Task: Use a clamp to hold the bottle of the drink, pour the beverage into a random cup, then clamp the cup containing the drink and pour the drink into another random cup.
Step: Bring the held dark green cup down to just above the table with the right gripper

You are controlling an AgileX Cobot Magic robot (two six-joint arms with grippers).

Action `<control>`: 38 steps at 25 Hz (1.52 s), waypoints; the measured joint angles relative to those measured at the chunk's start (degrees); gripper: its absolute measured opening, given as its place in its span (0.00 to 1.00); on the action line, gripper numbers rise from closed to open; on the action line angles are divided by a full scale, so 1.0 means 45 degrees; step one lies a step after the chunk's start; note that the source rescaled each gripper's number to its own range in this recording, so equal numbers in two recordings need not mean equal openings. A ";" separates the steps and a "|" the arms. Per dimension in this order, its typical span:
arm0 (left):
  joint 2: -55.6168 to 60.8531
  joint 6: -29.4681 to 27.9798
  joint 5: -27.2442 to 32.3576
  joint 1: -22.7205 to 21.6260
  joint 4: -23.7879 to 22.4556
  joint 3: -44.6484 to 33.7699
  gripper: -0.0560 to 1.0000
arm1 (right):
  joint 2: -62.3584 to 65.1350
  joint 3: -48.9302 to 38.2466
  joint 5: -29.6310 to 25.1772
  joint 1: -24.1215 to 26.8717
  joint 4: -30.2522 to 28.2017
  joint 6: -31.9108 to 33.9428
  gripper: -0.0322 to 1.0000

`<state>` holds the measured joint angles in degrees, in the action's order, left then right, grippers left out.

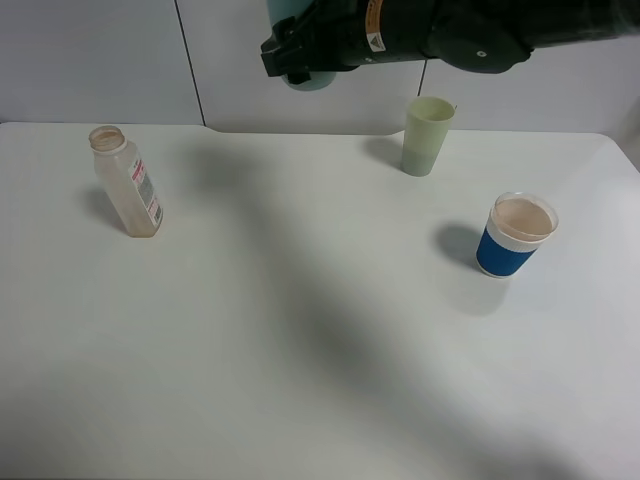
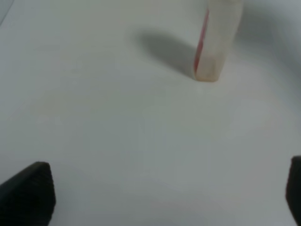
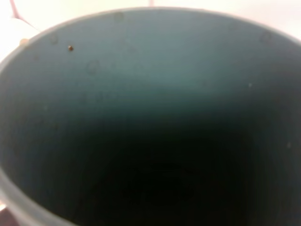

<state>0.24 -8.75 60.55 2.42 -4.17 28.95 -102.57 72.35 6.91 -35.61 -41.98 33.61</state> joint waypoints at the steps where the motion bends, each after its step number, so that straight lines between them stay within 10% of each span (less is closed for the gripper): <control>1: 0.0000 0.0000 0.0000 0.0000 0.0000 0.0000 1.00 | 0.0000 0.0000 0.0035 -0.0186 0.0965 -0.0754 0.04; 8: 0.0000 0.0000 0.0000 0.0000 0.0000 0.0000 1.00 | -0.0805 -0.0524 0.1288 -0.1350 0.5275 -0.5104 0.04; 15: 0.0000 0.0000 0.0000 0.0000 0.0000 0.0000 1.00 | -0.1577 -0.3269 0.5821 -0.1591 0.7631 -0.6878 0.04; 38: 0.0000 0.0000 0.0000 0.0000 0.0000 0.0000 1.00 | -0.5101 -0.5302 1.0975 -0.1591 0.8150 -0.7610 0.04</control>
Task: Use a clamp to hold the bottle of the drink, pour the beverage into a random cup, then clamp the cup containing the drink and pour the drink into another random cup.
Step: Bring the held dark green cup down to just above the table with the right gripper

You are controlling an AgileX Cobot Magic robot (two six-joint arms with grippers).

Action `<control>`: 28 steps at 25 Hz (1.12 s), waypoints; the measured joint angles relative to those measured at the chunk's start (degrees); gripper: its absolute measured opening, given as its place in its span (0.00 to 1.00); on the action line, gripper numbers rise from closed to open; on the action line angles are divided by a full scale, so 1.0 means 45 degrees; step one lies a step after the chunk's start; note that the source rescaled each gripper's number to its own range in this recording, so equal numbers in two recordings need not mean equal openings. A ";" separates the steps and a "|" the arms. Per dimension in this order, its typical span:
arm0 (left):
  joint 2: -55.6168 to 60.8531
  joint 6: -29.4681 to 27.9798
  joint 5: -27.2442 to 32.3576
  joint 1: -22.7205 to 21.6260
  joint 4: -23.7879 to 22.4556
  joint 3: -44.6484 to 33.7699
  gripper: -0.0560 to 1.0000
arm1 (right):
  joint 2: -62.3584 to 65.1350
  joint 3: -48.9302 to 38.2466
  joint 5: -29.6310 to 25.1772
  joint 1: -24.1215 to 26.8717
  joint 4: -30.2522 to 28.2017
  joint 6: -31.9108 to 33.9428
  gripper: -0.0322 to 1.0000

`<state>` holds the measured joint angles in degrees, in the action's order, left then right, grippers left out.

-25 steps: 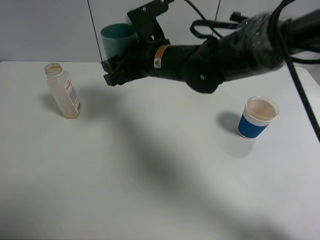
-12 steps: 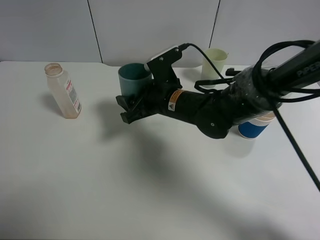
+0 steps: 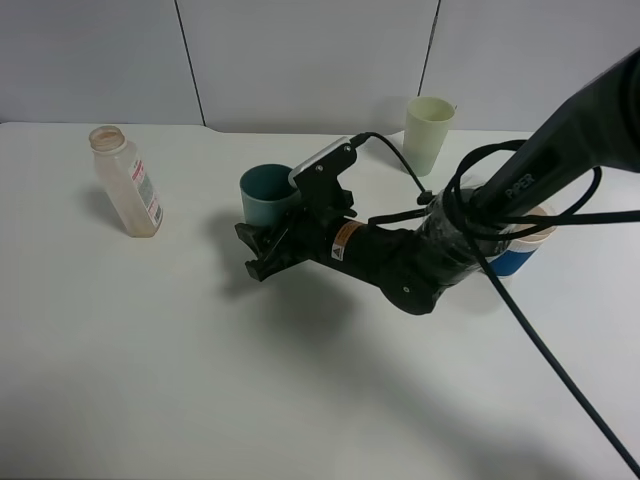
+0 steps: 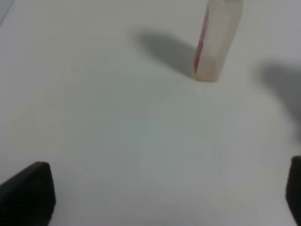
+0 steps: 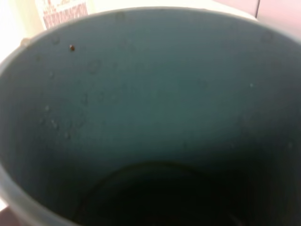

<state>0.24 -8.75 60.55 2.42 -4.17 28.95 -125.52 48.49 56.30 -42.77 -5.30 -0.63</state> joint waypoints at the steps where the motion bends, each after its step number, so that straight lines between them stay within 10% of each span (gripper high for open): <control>1: 0.0000 0.0000 0.0000 0.0000 0.0000 0.0000 1.00 | -0.0125 0.0000 0.0029 0.0000 0.0000 -0.0057 0.04; 28: 0.0000 0.0000 0.0000 0.0000 0.0000 0.0000 1.00 | -0.0963 0.0013 0.0474 0.0000 0.0092 -0.1561 0.04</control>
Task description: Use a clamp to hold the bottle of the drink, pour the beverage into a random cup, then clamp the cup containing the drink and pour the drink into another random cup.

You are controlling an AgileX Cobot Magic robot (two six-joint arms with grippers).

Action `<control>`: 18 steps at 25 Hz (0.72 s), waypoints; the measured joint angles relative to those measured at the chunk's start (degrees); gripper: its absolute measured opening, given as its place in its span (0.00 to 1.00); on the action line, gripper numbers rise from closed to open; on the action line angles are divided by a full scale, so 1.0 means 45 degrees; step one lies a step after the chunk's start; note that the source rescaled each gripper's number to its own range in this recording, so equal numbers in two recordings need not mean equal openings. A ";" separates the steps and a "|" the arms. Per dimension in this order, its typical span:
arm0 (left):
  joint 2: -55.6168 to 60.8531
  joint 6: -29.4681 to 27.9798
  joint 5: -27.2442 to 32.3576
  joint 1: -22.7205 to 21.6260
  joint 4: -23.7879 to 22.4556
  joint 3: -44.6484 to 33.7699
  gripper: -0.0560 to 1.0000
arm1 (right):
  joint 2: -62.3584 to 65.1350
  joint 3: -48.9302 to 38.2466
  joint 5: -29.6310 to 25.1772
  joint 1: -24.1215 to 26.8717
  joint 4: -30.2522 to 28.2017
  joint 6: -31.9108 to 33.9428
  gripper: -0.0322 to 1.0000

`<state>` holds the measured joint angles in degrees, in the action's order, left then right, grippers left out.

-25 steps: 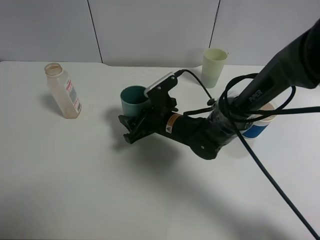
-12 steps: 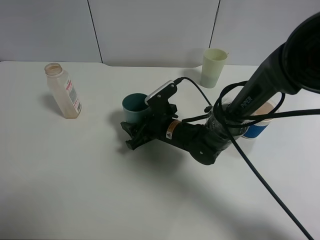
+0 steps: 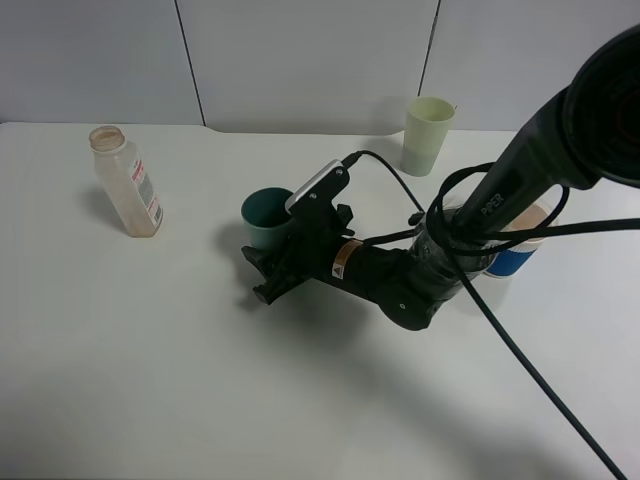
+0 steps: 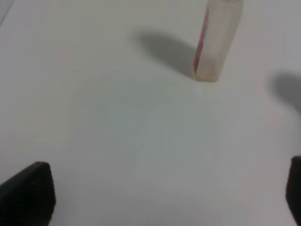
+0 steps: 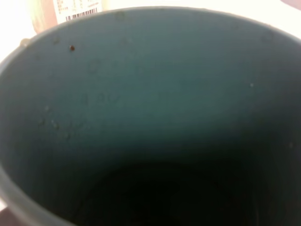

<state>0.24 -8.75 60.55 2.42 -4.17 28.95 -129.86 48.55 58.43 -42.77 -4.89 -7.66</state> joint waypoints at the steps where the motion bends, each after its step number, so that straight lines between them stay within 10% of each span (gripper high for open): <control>1: 0.0000 0.0000 0.0000 0.0000 0.0000 0.0000 1.00 | 0.0000 0.0000 0.0000 0.0000 0.0000 0.0003 0.04; 3: 0.0000 0.0000 0.0000 0.0000 0.0000 0.0000 1.00 | 0.0000 0.0000 0.0000 0.0000 0.0000 0.0003 0.07; 7: 0.0000 0.0000 0.0000 0.0000 0.0000 0.0000 1.00 | -0.0044 0.0000 -0.0133 0.0000 0.0000 0.0003 0.79; 9: 0.0000 0.0000 0.0000 0.0000 0.0000 0.0000 1.00 | -0.0054 0.0000 -0.0189 0.0000 0.0000 0.0003 0.92; 18: 0.0000 0.0000 0.0000 0.0000 0.0000 0.0000 1.00 | 0.0838 -0.0012 -0.1882 0.0000 0.0000 0.0003 1.00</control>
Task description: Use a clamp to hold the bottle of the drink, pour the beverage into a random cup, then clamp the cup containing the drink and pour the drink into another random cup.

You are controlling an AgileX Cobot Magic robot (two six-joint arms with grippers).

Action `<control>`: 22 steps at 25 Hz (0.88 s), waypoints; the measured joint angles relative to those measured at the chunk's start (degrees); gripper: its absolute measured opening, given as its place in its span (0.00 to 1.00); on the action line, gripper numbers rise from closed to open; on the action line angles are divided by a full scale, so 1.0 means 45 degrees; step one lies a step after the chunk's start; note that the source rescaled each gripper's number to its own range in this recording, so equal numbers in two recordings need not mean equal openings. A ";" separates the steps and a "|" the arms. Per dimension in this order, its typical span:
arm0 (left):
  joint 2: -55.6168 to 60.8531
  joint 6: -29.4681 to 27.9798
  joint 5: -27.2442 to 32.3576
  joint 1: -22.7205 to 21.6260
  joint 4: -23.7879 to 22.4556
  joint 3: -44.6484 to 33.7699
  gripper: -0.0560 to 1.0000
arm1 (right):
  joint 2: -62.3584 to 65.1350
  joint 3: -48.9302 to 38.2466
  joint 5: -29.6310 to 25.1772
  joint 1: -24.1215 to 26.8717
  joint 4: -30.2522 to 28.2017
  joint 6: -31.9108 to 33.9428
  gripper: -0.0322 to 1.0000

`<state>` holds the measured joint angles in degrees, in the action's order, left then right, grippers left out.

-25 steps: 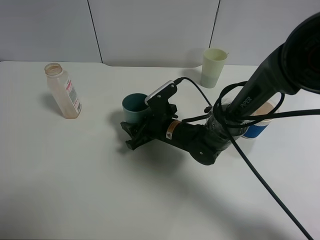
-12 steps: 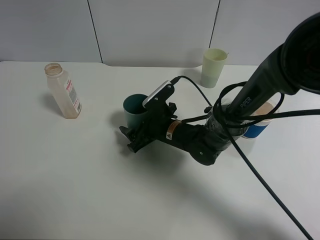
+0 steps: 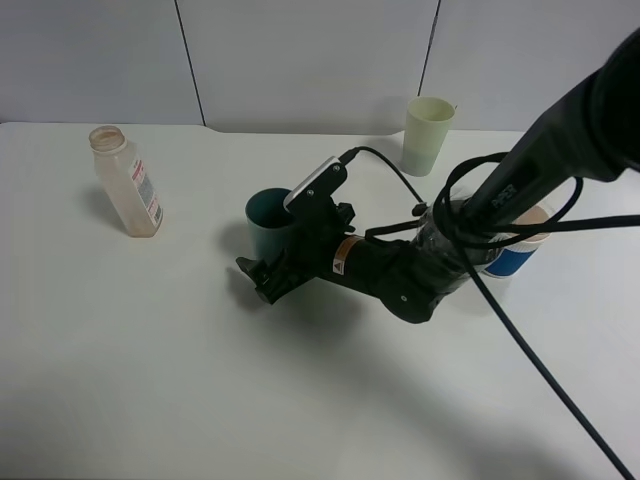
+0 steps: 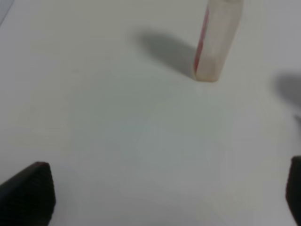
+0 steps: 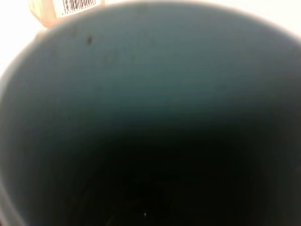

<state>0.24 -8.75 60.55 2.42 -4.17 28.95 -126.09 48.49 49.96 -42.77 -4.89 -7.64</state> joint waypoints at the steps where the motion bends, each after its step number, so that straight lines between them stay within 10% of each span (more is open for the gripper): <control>1: 0.0000 0.0000 0.0000 0.0000 0.0000 0.0000 1.00 | 0.0277 -0.0011 -0.0466 0.0000 0.0000 0.0000 1.00; 22: 0.0000 0.0000 0.0000 0.0000 0.0000 0.0000 1.00 | 0.7992 -0.0058 -0.7584 0.1115 0.1817 -0.0327 1.00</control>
<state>0.24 -8.75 60.55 2.42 -4.17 28.95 -90.12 48.23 15.84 -37.75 3.29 -9.11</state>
